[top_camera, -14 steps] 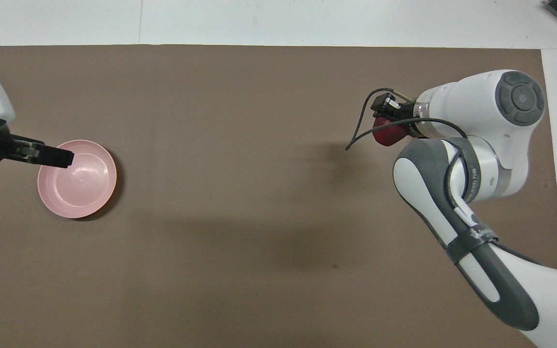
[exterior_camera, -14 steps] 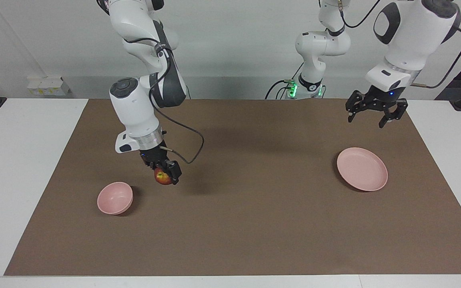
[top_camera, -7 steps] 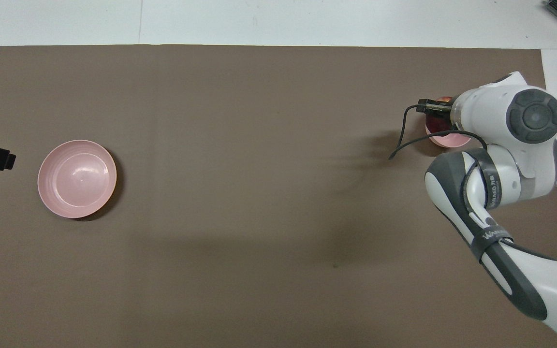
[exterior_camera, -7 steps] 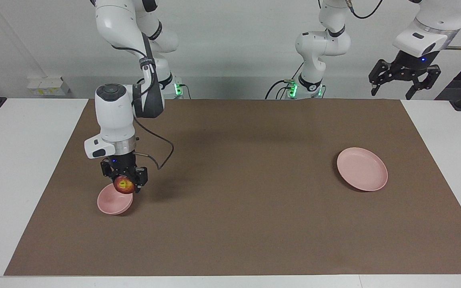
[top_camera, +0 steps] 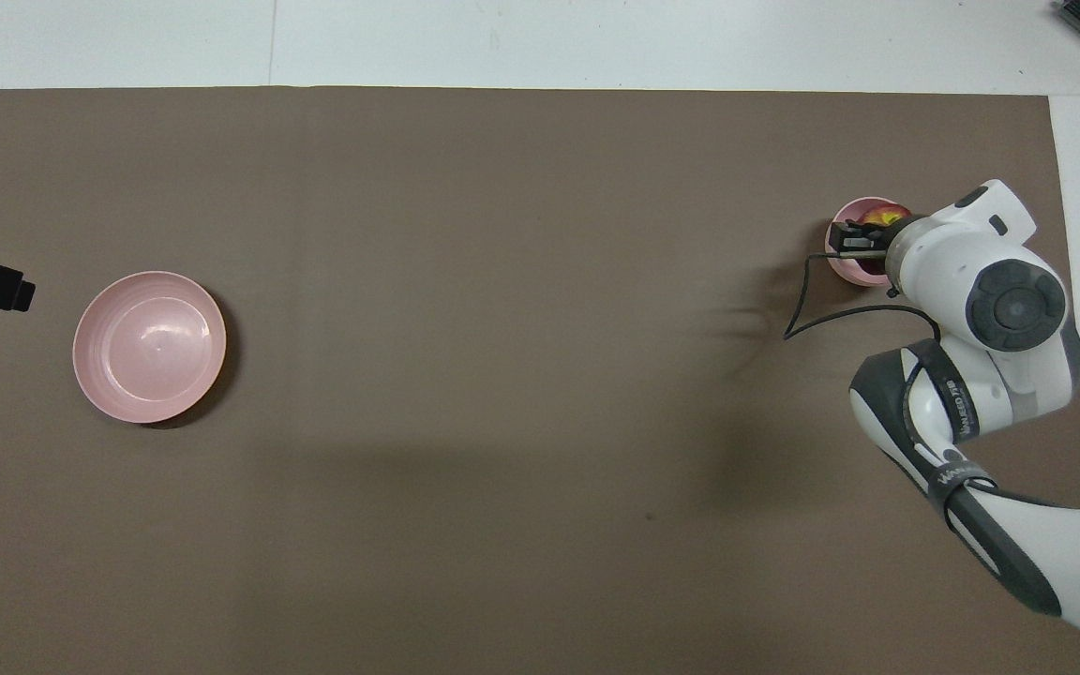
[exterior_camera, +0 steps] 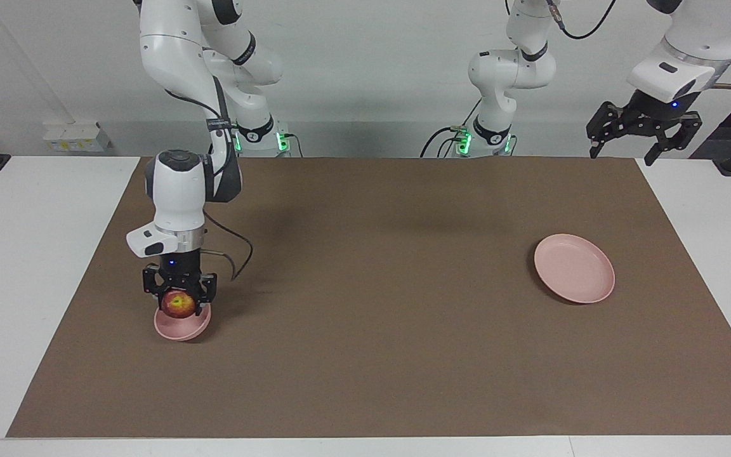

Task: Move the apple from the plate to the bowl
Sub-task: 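Carry the apple over the bowl with the right gripper while the left gripper retracts, then lower the apple into the bowl and open the right gripper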

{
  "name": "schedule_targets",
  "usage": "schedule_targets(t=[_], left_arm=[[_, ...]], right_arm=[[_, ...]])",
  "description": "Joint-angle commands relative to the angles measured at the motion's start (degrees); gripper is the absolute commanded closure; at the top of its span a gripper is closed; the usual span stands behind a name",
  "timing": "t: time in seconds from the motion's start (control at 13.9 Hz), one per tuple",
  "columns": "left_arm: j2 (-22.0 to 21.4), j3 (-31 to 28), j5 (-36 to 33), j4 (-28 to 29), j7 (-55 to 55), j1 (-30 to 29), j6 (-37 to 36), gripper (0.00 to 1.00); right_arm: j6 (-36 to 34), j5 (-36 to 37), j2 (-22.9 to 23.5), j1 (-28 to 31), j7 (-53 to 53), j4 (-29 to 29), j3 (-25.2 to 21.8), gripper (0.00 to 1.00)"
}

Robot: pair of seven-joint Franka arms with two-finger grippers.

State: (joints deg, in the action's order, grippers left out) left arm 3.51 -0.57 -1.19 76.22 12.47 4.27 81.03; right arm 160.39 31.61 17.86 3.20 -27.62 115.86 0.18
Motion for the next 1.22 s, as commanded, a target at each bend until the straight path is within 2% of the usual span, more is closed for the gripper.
schedule_targets(t=[0.0, 0.07, 0.14, 0.22, 0.29, 0.43, 0.65, 0.79, 0.86, 0.93, 1.15], left_arm=[[-1.0, -0.3, 1.0, -0.3, 0.4, -0.9, -1.4, 0.00], [-1.7, -0.4, 1.0, 0.6, 0.4, -1.0, -1.2, 0.00], [-1.8, -0.6, 1.0, 1.0, 0.4, -1.0, -1.2, 0.00], [-1.8, -0.6, 1.0, 1.0, 0.4, -1.1, -1.1, 0.00], [-1.8, -0.6, 1.0, 1.0, 0.4, -1.0, -1.2, 0.00], [-1.8, -0.6, 1.0, 1.0, 0.4, -1.0, -1.2, 0.00], [-1.8, -0.6, 1.0, 1.0, 0.4, -1.1, -1.2, 0.00], [-1.8, -0.6, 1.0, 1.0, 0.4, -1.0, -1.2, 0.00], [-1.8, -0.6, 1.0, 1.0, 0.4, -1.1, -1.2, 0.00], [-1.8, -0.6, 1.0, 1.0, 0.4, -1.2, -1.2, 0.00], [-1.8, -0.6, 1.0, 1.0, 0.4, -1.5, -1.2, 0.00]], right_arm=[[4.4, 5.5, 0.1, 2.7, -1.6, 2.4, 0.7, 1.00], [4.5, 6.5, 0.5, 3.2, -1.5, 1.7, 0.7, 0.87], [4.1, 6.5, 0.8, 3.3, -1.6, 1.0, 0.8, 0.49], [3.9, 6.4, 1.0, 3.2, -1.6, 0.5, 0.9, 0.20], [3.6, 6.4, 1.2, 3.2, -1.7, 0.2, 0.9, 0.13], [3.2, 6.3, 1.2, 3.0, -1.7, 0.2, 1.0, 0.09], [3.2, 5.7, 1.3, 2.9, -1.6, 0.1, 1.0, 0.14], [3.0, 5.7, 1.3, 2.8, -1.5, -0.1, 1.0, 0.13], [3.0, 5.7, 1.3, 2.8, -0.9, -0.2, 1.0, 0.03], [3.0, 5.7, 1.3, 2.7, -1.1, -0.5, 1.0, 0.00], [-0.8, 5.7, -0.4, 2.5, -0.7, -1.0, 1.5, 0.00]])
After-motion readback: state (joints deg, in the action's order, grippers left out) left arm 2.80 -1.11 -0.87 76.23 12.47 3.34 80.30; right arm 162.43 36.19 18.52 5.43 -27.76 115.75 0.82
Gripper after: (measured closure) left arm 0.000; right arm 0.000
